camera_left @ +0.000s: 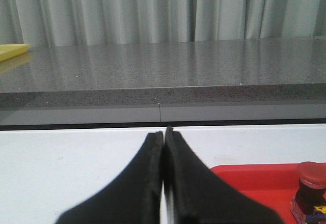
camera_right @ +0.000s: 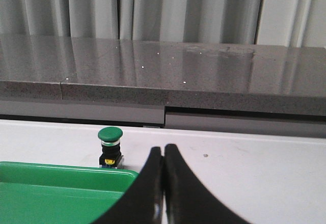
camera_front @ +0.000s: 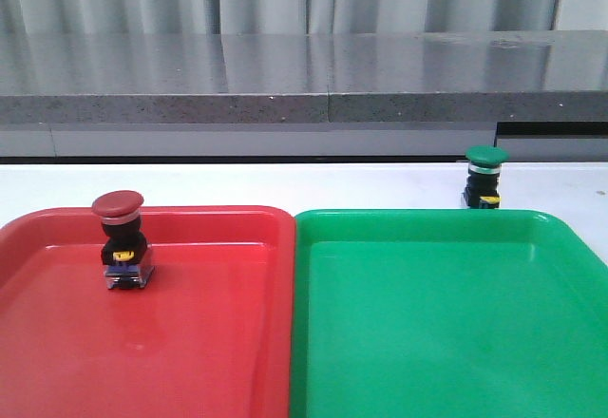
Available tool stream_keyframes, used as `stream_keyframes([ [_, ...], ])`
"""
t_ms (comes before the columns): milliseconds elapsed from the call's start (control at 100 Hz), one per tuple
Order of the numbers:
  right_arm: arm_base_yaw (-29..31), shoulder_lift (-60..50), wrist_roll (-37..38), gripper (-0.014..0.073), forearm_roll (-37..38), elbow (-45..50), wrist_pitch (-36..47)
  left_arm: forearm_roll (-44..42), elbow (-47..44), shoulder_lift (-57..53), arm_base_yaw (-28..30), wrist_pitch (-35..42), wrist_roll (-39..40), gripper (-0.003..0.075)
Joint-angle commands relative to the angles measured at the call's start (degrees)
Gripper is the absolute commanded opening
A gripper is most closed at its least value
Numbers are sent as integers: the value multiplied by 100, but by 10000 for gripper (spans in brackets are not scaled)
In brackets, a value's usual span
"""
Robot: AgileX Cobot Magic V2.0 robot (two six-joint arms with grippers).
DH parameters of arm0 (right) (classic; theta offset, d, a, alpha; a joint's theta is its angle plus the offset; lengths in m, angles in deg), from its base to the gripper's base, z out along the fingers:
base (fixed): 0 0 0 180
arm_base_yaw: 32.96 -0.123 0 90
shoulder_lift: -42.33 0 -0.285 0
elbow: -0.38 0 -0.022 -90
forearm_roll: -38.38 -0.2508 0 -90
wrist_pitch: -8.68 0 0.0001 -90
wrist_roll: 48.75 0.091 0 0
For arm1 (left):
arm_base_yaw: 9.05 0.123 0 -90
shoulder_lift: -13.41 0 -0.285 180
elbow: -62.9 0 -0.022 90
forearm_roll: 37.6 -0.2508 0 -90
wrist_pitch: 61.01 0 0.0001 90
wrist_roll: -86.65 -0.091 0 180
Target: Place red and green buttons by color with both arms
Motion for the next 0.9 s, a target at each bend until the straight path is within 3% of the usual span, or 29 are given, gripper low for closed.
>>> stream_keyframes([
  [0, 6, -82, -38, -59, -115, -319, 412, 57, -241, -164, -57, 473, 19, -19],
  [170, 6, 312, -38, -59, -160, -1373, -791, 57, -241, -164, -57, 473, 19, -19],
  [530, 3, 2740, -38, -59, -241, -3765, -3037, 57, -241, -164, -57, 473, 19, -19],
  [890, 3, 4056, -38, -59, -831, -4204, -3068, 57, -241, -164, -57, 473, 19, -19],
])
